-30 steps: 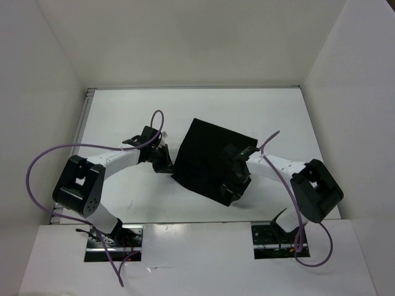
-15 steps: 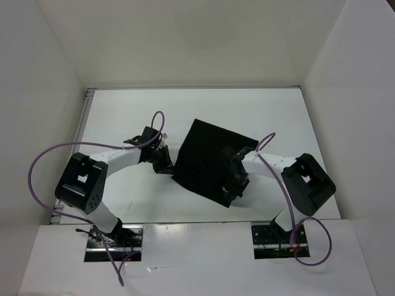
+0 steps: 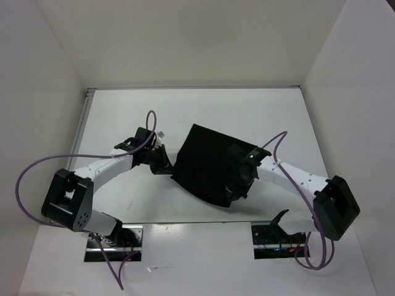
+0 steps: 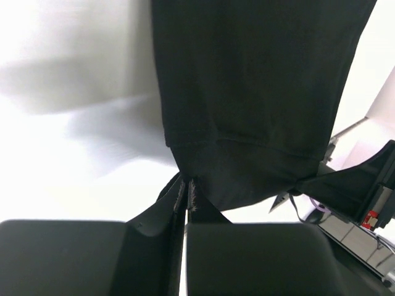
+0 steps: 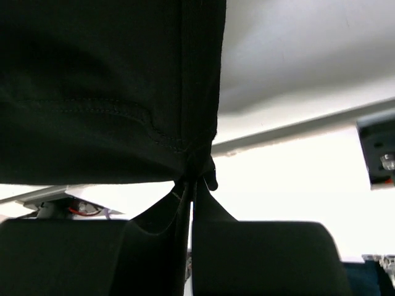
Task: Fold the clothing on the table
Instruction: Fold the skirt
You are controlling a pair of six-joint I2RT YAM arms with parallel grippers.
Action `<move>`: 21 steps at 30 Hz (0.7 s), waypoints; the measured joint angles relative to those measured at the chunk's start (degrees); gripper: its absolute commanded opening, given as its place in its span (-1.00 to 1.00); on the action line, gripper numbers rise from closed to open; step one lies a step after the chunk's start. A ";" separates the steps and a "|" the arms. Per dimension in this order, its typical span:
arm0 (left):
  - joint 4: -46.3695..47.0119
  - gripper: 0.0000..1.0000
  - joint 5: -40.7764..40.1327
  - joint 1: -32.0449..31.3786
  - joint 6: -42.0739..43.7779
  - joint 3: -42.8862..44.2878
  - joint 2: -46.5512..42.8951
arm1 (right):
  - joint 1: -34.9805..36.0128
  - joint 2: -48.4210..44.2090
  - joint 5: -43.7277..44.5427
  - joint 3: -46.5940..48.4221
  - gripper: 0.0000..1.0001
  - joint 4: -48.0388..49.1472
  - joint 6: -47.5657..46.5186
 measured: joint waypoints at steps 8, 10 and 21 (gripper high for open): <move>-1.68 -1.00 1.64 0.92 -1.11 6.97 5.64 | -0.04 -2.58 2.14 5.77 -1.00 -3.15 3.41; -1.64 -1.00 1.66 1.60 -1.25 8.17 5.79 | -0.63 -4.09 2.29 5.95 -1.00 -3.15 3.91; -1.31 -1.00 2.10 5.27 -5.20 5.60 3.78 | -7.39 -4.70 2.47 5.88 -1.00 -2.86 3.80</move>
